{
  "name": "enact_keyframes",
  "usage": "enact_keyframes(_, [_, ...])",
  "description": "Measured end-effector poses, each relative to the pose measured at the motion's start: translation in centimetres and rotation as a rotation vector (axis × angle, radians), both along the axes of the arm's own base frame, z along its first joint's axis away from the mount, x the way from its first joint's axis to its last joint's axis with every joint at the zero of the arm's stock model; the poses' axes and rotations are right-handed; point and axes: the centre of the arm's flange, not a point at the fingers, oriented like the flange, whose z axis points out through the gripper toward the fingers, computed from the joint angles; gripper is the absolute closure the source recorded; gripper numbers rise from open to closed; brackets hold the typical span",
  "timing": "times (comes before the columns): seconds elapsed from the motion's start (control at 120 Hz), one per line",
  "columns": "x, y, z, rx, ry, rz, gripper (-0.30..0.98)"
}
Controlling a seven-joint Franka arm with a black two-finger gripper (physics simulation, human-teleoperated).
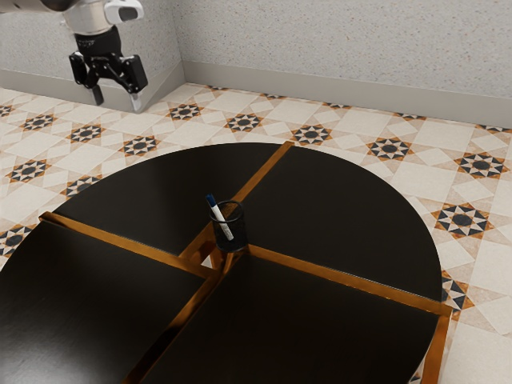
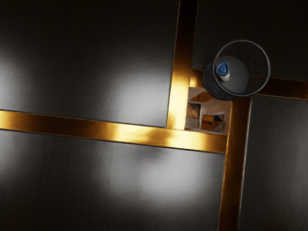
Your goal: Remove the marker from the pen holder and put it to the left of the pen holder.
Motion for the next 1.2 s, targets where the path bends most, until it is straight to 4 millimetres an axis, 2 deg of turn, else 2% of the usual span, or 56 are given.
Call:
enact_keyframes(0.158, [-0.1,-0.2,0.1,-0.009,-0.001,-0.010,0.02])
enact_keyframes(0.258, [-0.2,0.7,-0.1,-0.019,0.002,0.005,0.02])
enact_keyframes(0.3, [-0.5,1.3,-2.3,-0.037,0.032,0.020,0.02])
enact_keyframes(0.433, [-1.8,2.5,-11.7,-0.115,0.122,0.072,0.02])
enact_keyframes(0.533, [-1.3,2.8,-15.3,-0.127,0.099,0.099,0.02])
enact_keyframes(0.567, [-0.8,3.2,-16.4,-0.122,0.084,0.107,0.02])
enact_keyframes(0.642, [2.0,4.0,-18.2,-0.093,0.041,0.110,0.02])
enact_keyframes(0.767, [7.3,3.7,-18.9,-0.072,-0.033,0.081,0.02])
enact_keyframes(0.833, [9.7,4.3,-19.4,-0.154,-0.063,0.049,0.02])
enact_keyframes(0.933, [11.5,5.1,-20.8,-0.231,-0.076,0.009,0.02])
enact_keyframes(1.033, [12.4,4.7,-22.6,-0.251,-0.063,-0.027,0.02])
enact_keyframes(1.2, [11.0,2.4,-25.1,-0.254,0.001,-0.085,0.02])
